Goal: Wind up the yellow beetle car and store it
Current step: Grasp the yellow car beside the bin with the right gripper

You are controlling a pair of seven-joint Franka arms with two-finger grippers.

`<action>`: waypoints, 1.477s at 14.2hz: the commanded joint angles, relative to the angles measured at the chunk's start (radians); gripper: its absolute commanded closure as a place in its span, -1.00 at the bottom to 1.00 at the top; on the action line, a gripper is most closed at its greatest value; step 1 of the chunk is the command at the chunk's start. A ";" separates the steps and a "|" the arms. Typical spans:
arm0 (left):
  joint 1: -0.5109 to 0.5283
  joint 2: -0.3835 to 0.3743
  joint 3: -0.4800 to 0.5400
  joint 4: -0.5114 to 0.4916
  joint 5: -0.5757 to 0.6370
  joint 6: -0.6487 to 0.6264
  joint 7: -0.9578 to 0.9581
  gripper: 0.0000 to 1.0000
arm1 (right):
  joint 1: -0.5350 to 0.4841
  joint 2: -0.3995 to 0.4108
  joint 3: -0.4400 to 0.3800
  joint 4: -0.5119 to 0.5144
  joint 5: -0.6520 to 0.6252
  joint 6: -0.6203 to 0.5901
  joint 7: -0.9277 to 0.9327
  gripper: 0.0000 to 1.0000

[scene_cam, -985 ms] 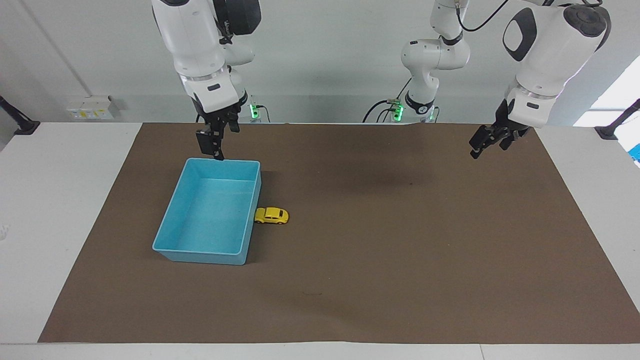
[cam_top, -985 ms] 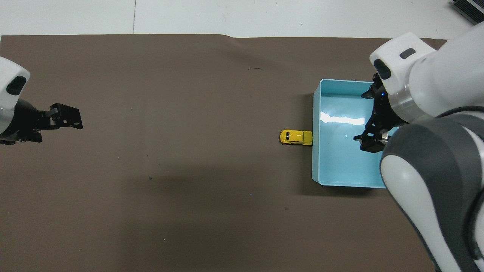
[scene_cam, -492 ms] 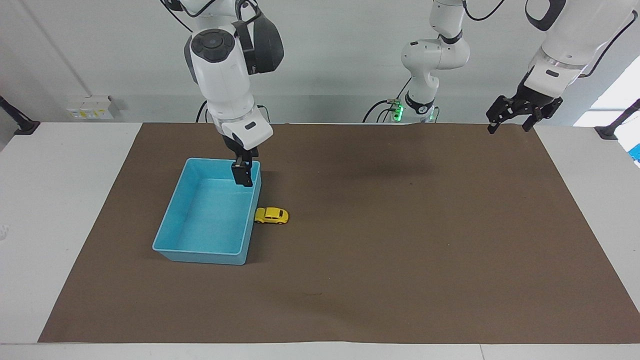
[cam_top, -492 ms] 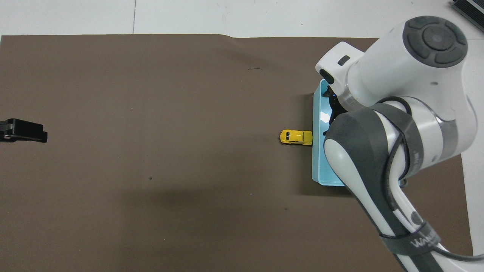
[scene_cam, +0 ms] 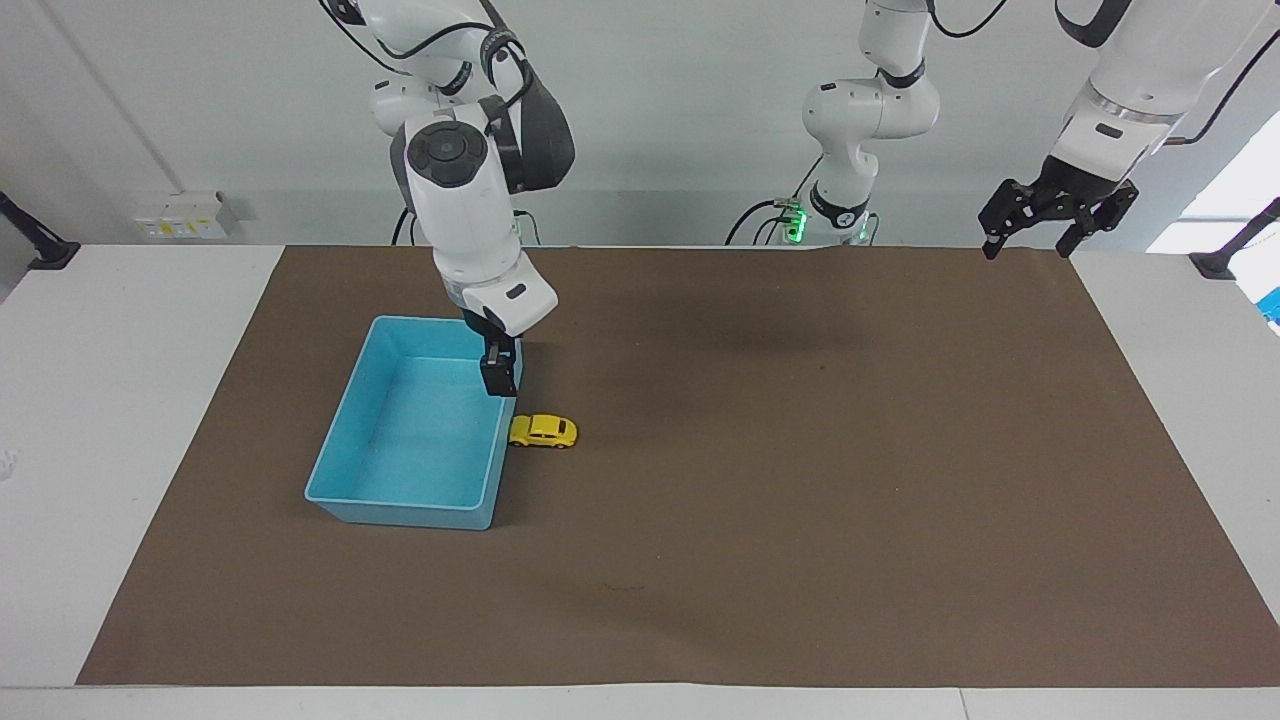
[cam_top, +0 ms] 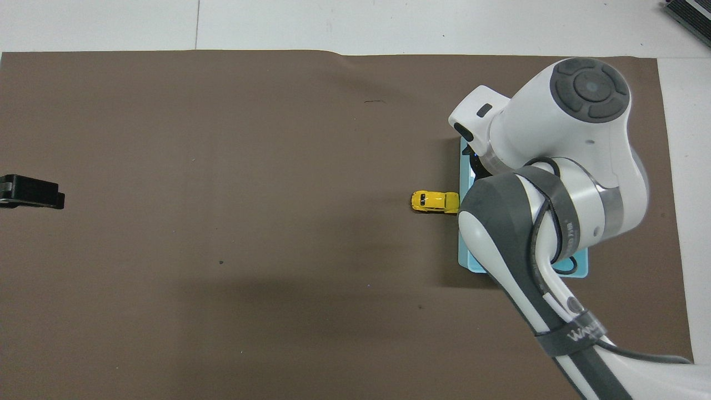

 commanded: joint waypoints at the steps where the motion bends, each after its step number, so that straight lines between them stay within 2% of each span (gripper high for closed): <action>1: 0.014 0.006 -0.010 0.017 0.018 -0.022 0.017 -1.00 | -0.010 -0.030 0.007 -0.092 -0.001 0.076 -0.043 -1.00; 4: 0.003 0.008 -0.012 0.017 0.007 -0.021 0.004 -1.00 | -0.010 -0.027 0.007 -0.176 -0.003 0.184 -0.038 -1.00; 7: 0.015 0.008 -0.010 0.020 -0.011 -0.034 -0.135 -1.00 | -0.010 -0.004 0.007 -0.222 -0.004 0.262 -0.040 -1.00; 9: 0.014 0.020 -0.010 0.037 -0.018 -0.032 -0.154 -1.00 | -0.010 0.021 0.007 -0.256 -0.004 0.337 -0.038 -1.00; 12: 0.012 0.080 -0.010 0.128 -0.006 -0.040 -0.135 -1.00 | -0.001 0.064 0.007 -0.264 -0.006 0.399 -0.035 -1.00; 17: 0.009 0.080 -0.010 0.107 -0.007 -0.020 -0.067 -1.00 | 0.006 0.120 0.007 -0.272 -0.006 0.481 -0.028 -1.00; 21: 0.008 0.080 -0.010 0.101 -0.010 0.003 -0.059 -1.00 | 0.022 0.145 0.005 -0.273 -0.009 0.502 0.001 -1.00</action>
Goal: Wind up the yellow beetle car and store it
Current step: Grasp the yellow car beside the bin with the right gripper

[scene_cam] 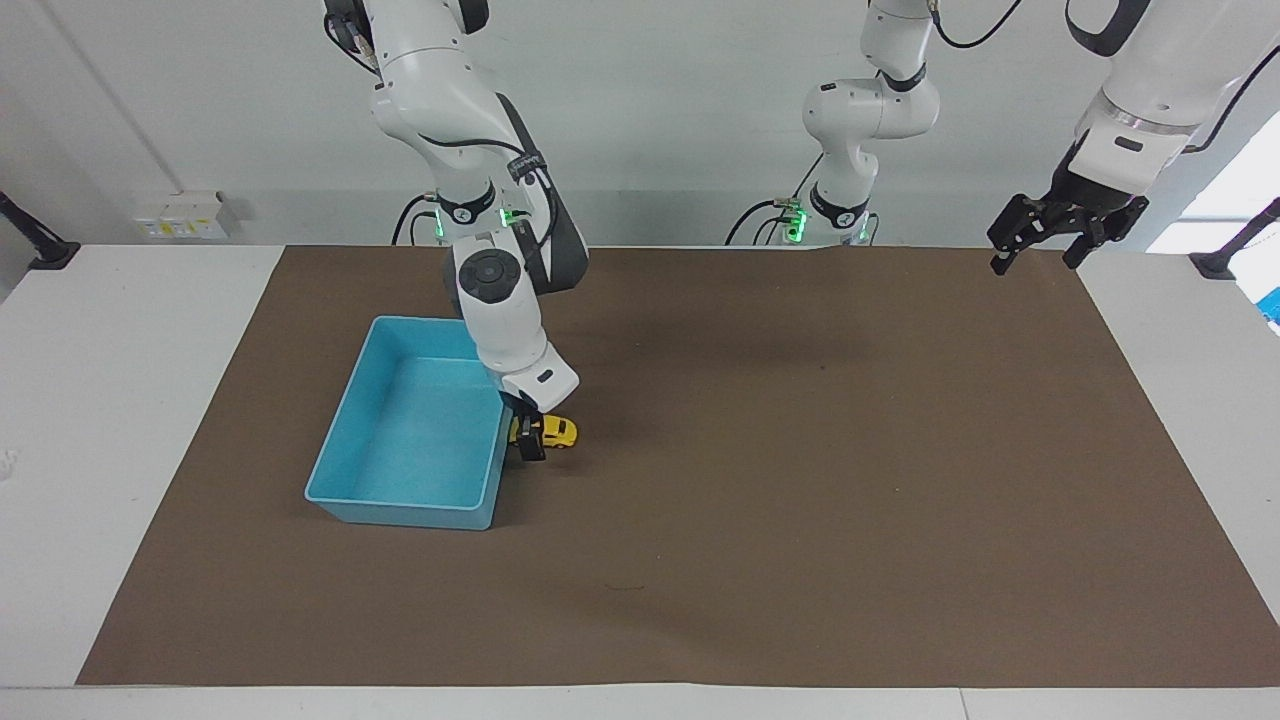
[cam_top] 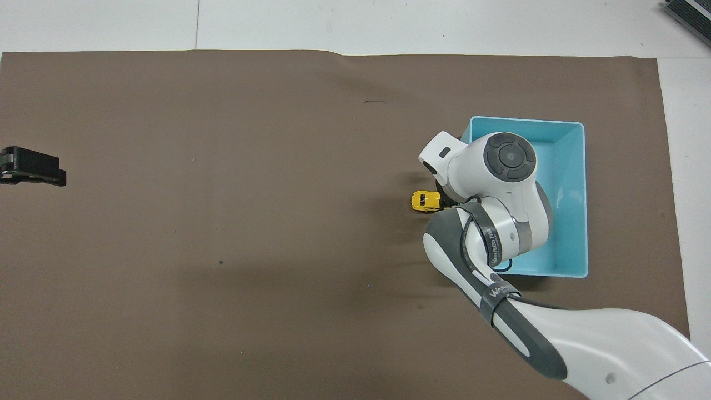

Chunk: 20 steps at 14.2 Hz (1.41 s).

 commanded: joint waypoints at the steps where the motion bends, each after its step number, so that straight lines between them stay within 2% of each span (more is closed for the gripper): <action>1: 0.010 0.002 -0.003 0.007 -0.006 0.004 0.012 -1.00 | 0.011 0.007 0.005 -0.007 -0.007 0.017 0.016 -1.00; 2: 0.010 0.002 -0.003 0.008 -0.006 0.004 0.012 -1.00 | 0.009 0.007 0.005 -0.010 -0.009 0.016 0.017 -1.00; 4: 0.011 -0.007 -0.003 0.008 -0.006 -0.020 0.006 -1.00 | 0.011 0.004 0.003 -0.015 -0.009 0.012 0.017 -0.75; 7: 0.011 -0.007 -0.003 0.008 -0.006 -0.026 0.005 -1.00 | 0.011 0.001 0.003 -0.023 -0.018 0.009 0.017 -0.59; 9: 0.011 -0.007 -0.003 0.008 -0.006 -0.026 0.005 -1.00 | 0.011 -0.001 0.003 -0.027 -0.027 0.008 0.017 -0.32; 10: 0.011 -0.007 -0.003 0.008 -0.006 -0.026 0.005 -1.00 | 0.011 -0.001 0.005 -0.026 -0.027 0.005 0.017 0.13; 11: 0.011 -0.007 -0.003 0.010 -0.006 -0.028 0.005 -1.00 | 0.014 -0.001 0.003 -0.027 -0.027 0.005 0.027 0.39; 14: 0.011 -0.007 -0.003 0.008 -0.006 -0.026 0.005 -1.00 | 0.015 -0.001 0.005 -0.023 -0.035 0.002 0.063 0.84; 16: 0.011 -0.007 -0.003 0.008 -0.006 -0.026 0.005 -1.00 | 0.046 -0.001 0.002 -0.015 -0.035 -0.004 0.120 1.00; 20: 0.011 -0.007 -0.003 0.008 -0.006 -0.026 0.005 -1.00 | 0.069 -0.001 0.005 0.057 -0.090 -0.088 0.227 1.00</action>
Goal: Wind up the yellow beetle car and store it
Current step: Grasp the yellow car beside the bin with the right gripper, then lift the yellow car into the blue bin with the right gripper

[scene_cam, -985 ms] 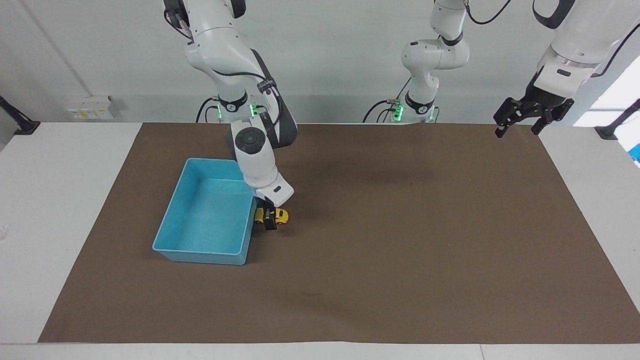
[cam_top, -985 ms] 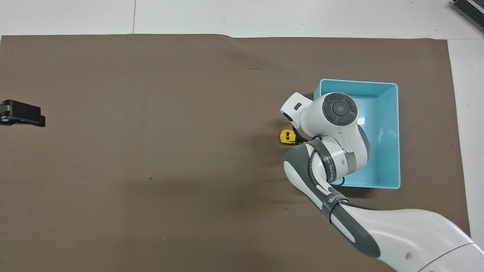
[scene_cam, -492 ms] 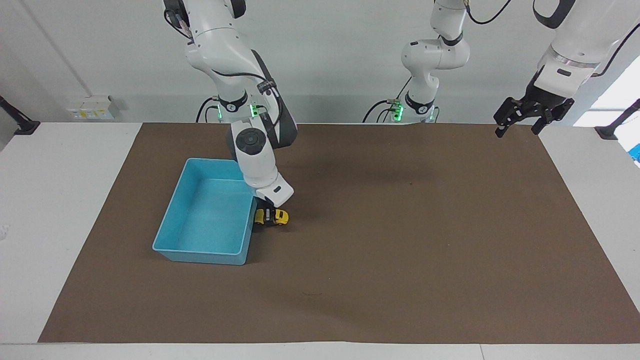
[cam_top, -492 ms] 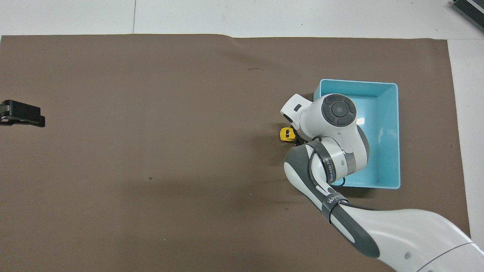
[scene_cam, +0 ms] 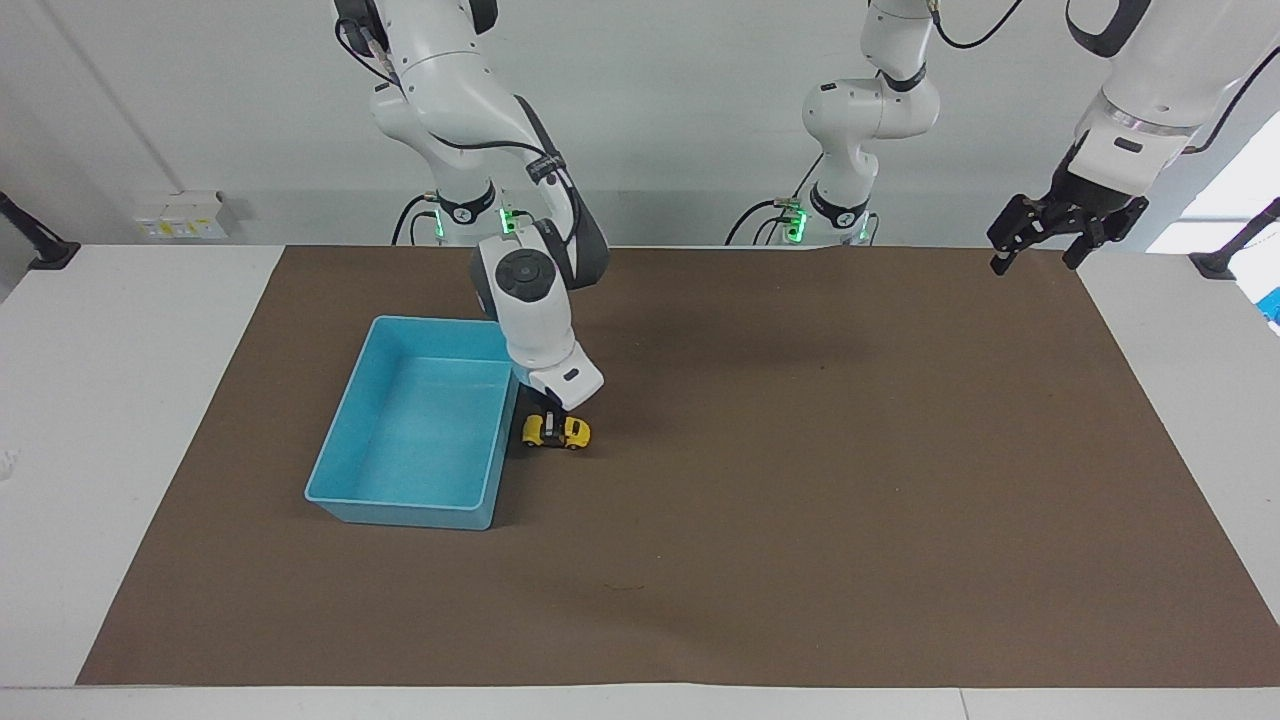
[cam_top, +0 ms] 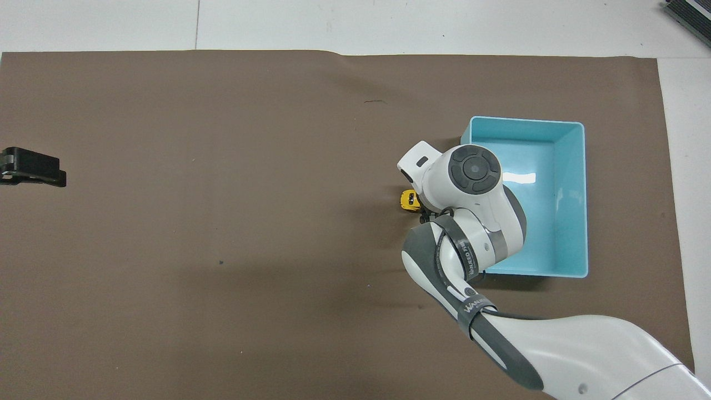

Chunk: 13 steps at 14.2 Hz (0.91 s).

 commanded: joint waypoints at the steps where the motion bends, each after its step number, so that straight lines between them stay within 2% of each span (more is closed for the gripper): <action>1: 0.011 -0.007 -0.004 0.008 -0.006 -0.022 0.004 -1.00 | -0.004 -0.013 0.006 0.066 -0.032 -0.092 0.041 1.00; 9: 0.011 -0.007 -0.004 0.008 -0.006 -0.022 0.004 -1.00 | -0.022 -0.112 0.006 0.183 -0.005 -0.293 0.036 1.00; 13: 0.011 -0.007 -0.004 0.008 -0.006 -0.022 0.004 -1.00 | -0.042 -0.148 -0.002 0.181 0.015 -0.337 0.024 1.00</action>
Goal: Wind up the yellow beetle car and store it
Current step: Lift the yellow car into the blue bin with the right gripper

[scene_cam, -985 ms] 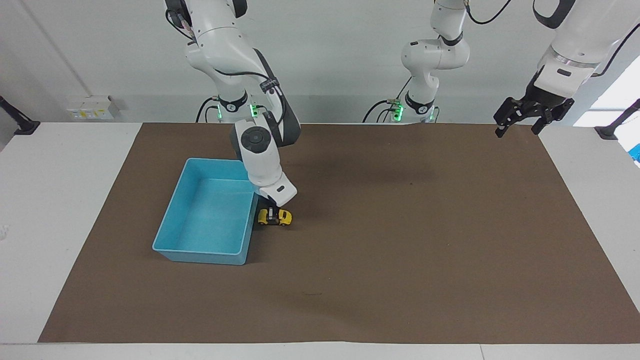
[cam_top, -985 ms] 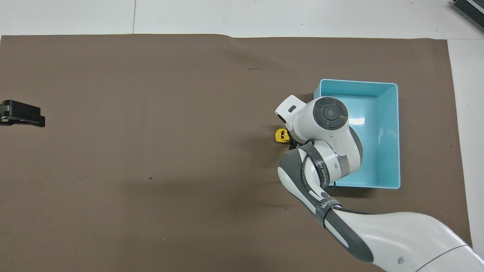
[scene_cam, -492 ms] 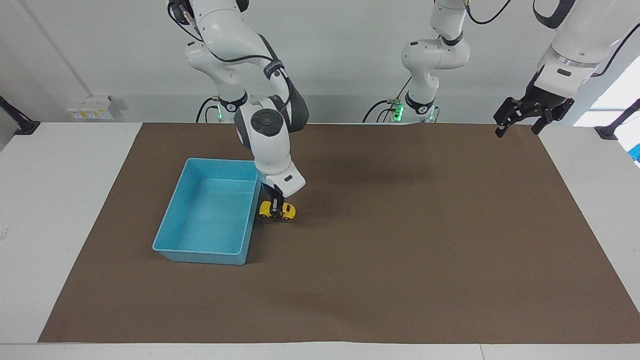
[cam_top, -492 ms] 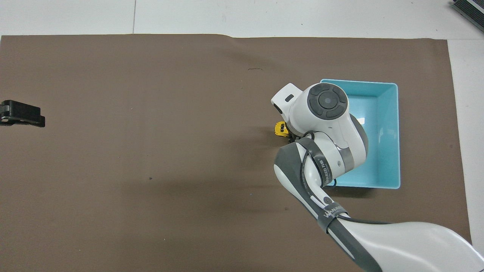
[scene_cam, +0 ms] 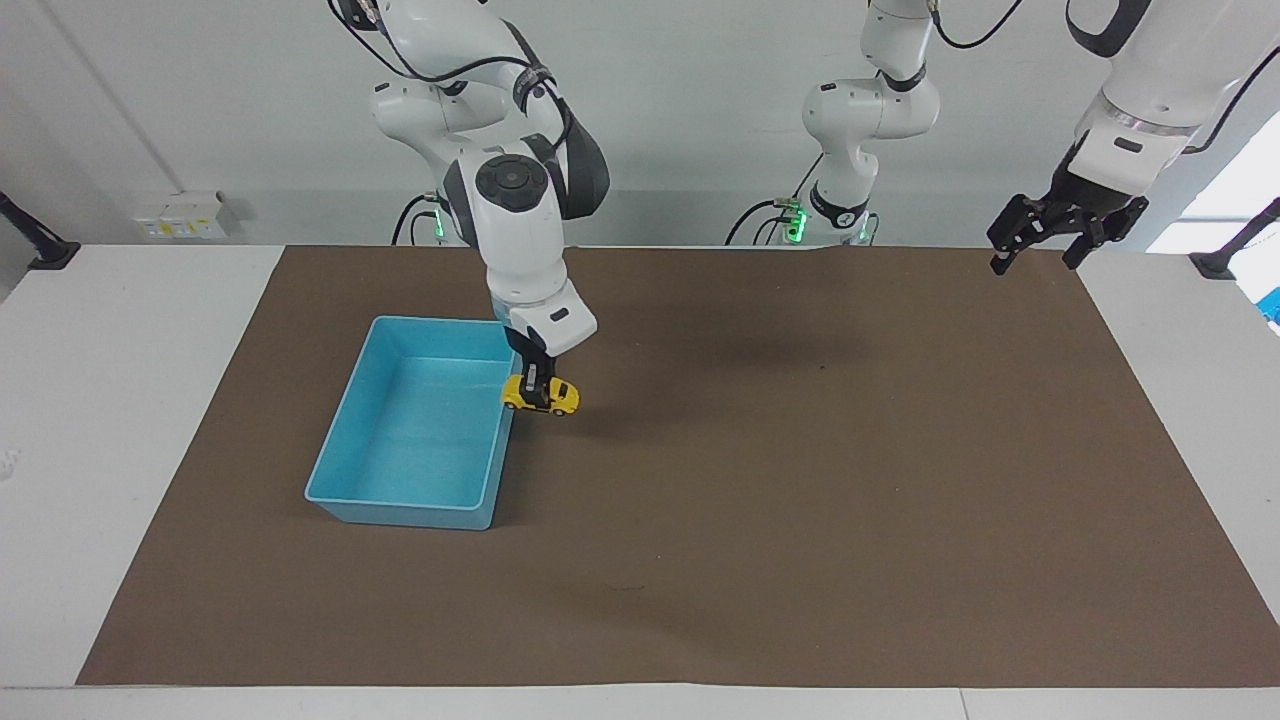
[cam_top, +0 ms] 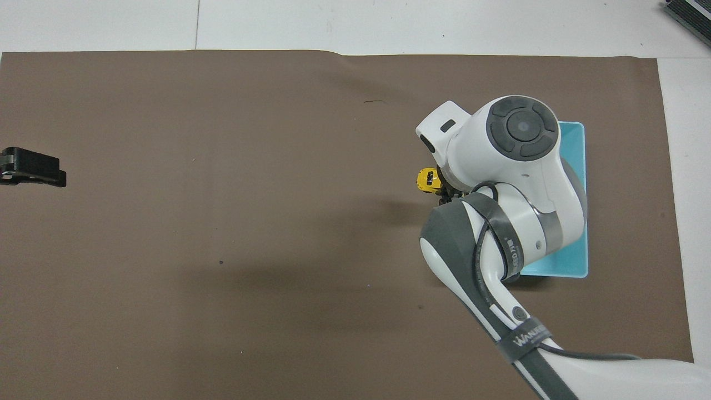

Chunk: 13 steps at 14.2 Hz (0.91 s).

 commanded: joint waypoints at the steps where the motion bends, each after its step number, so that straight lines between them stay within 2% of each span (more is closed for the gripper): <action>1: 0.011 -0.006 -0.004 0.008 -0.006 -0.021 0.004 -1.00 | -0.038 -0.019 0.004 -0.007 0.014 -0.028 -0.013 1.00; 6: 0.011 -0.006 -0.004 0.010 -0.006 -0.021 0.004 -1.00 | -0.139 -0.028 0.004 -0.030 0.014 -0.054 -0.143 1.00; 13: 0.011 -0.006 -0.004 0.008 -0.006 -0.021 0.004 -1.00 | -0.205 -0.108 0.004 -0.203 0.015 0.006 -0.165 1.00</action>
